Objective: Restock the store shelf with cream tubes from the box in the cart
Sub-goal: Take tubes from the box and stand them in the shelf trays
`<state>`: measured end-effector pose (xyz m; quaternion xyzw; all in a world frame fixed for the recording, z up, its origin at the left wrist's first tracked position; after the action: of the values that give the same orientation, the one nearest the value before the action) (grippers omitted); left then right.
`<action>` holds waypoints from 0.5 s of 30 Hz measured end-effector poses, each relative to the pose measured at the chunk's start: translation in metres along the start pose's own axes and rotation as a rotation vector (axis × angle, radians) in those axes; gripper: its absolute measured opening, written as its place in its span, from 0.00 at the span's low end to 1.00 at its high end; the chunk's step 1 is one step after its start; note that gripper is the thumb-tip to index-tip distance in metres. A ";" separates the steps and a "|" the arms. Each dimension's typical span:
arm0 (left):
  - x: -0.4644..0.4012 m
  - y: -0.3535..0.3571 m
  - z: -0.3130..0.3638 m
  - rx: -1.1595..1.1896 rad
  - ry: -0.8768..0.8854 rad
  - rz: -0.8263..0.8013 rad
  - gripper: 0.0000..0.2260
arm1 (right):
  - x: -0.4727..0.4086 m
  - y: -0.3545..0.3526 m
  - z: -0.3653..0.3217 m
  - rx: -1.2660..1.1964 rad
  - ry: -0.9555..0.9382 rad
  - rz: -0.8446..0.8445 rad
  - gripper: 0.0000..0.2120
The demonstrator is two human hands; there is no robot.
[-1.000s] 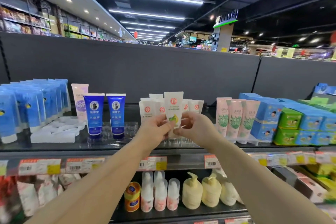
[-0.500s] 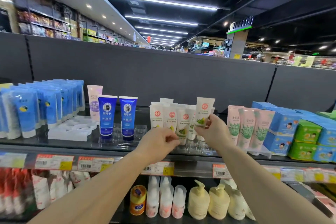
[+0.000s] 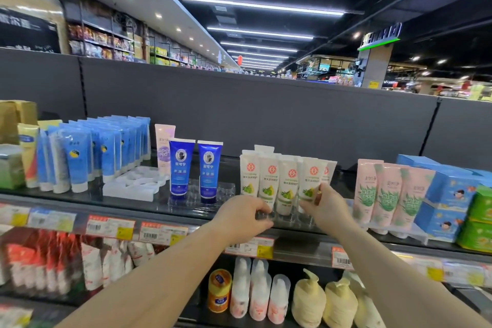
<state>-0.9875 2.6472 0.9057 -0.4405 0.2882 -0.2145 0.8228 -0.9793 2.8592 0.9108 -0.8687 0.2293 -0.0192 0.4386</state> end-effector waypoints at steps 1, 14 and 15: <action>0.000 0.000 0.000 -0.003 -0.002 -0.002 0.19 | 0.000 0.000 0.000 -0.010 0.003 0.000 0.18; 0.001 0.002 -0.004 0.018 -0.020 -0.014 0.20 | -0.011 0.007 -0.005 0.053 0.079 -0.137 0.15; 0.001 0.002 -0.004 0.020 -0.022 -0.014 0.21 | -0.011 0.006 -0.007 0.053 0.085 -0.156 0.14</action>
<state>-0.9896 2.6451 0.9020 -0.4364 0.2739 -0.2184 0.8288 -0.9925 2.8554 0.9122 -0.8704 0.1786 -0.0963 0.4485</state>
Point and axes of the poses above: each hand's wrist, its own x-axis away from the middle knuckle, its own y-axis out of the palm, z = x × y, the point moved 4 cm from there along -x, towards the middle knuckle, and after that the axes turned 7 degrees about y, right-handed, at the moved point
